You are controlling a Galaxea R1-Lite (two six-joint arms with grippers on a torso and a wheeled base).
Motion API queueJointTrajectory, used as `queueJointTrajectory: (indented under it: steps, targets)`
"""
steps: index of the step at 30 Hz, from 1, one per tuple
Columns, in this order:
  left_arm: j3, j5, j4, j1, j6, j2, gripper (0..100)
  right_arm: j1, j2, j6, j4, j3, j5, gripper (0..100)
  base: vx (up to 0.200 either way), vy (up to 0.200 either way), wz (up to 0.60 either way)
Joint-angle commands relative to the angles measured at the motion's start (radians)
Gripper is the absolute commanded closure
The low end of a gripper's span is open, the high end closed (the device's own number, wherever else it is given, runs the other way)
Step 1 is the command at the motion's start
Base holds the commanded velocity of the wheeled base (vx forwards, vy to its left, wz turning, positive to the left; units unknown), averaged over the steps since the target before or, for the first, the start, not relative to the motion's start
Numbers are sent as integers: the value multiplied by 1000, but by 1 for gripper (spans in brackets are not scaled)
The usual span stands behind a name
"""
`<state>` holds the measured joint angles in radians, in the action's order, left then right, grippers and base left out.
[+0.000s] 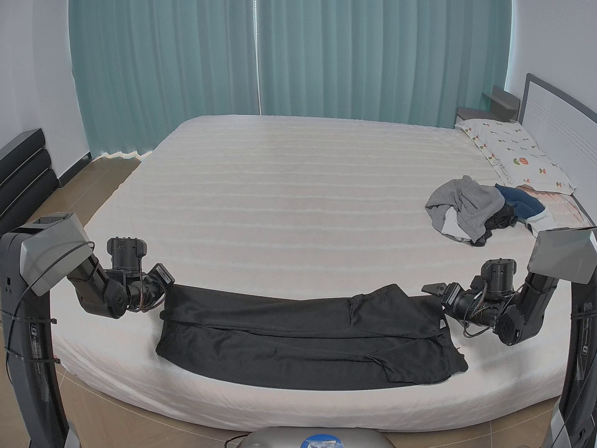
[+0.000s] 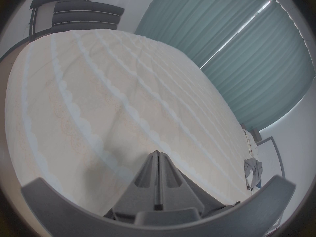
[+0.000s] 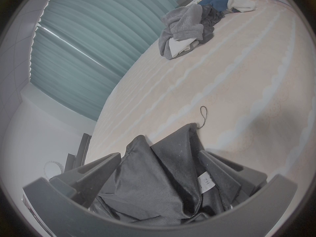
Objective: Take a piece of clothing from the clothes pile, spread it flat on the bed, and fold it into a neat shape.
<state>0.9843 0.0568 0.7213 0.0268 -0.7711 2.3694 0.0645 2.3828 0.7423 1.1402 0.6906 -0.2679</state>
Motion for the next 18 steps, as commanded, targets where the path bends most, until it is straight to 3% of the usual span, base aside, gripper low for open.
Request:
queueJointTrajectory:
  steps: [1,9,13,18]
  targets:
    - [-6,-2,1,2,1,19,100,15,7,0,0,0,1,0,0,0,0]
    - [-6,0,1,2,3,27,100,15,15,0,-7,7,6,0,0,0,0]
    - [-6,0,1,1,3,25,100,18,41,-4,-7,33,59,0,0,0,0]
    - [-6,0,1,1,3,27,100,23,52,-6,-30,59,59,0,0,0,0]
